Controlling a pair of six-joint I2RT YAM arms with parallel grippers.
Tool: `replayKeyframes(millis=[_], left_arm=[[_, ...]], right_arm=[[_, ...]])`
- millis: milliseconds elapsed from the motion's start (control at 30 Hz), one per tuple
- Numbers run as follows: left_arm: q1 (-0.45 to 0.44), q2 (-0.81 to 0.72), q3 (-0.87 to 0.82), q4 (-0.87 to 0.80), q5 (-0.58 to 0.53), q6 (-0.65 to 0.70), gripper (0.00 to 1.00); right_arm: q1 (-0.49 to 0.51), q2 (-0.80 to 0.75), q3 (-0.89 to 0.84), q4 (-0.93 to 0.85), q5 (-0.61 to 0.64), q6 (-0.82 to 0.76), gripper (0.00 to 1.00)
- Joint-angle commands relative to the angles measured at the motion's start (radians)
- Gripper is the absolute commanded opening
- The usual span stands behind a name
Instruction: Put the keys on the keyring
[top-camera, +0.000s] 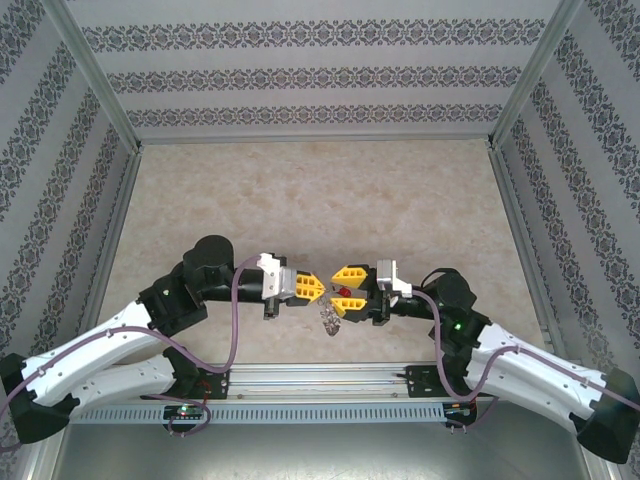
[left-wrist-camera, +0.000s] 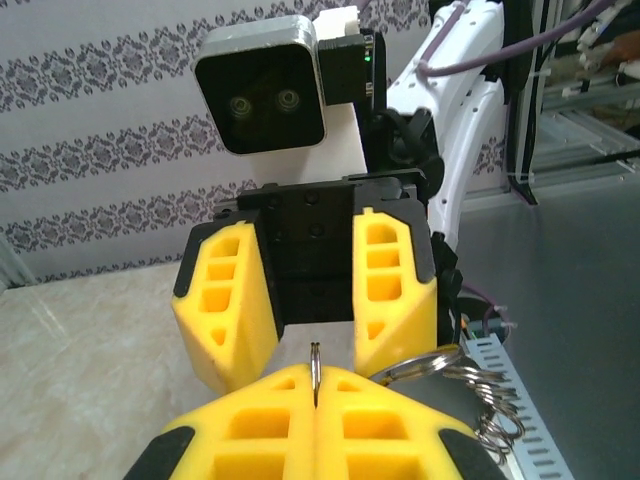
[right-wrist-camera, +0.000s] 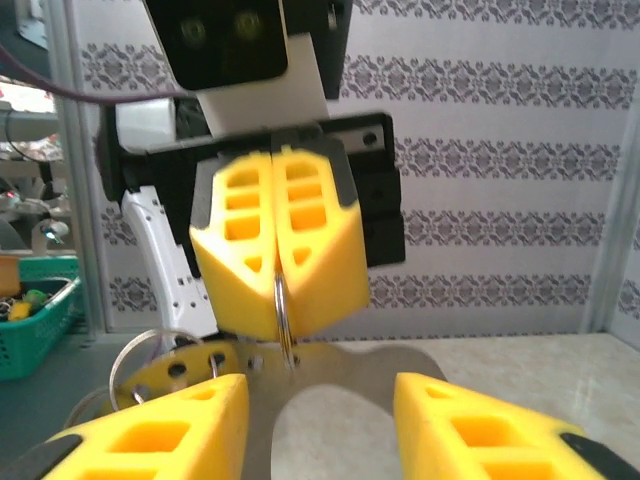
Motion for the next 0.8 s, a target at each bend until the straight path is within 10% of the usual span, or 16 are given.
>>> replayKeyframes(millis=[0,767], left_arm=[[-0.012,0.020,0.096,-0.209,-0.036,0.133,0.00],[-0.042,0.195,0.301,-0.575,-0.139,0.271,0.00]], right_arm=[[-0.008,-0.061,0.075,-0.267,0.070,-0.119,0.43],[0.070,0.041,0.206,-0.508,0.071,-0.290,0.27]])
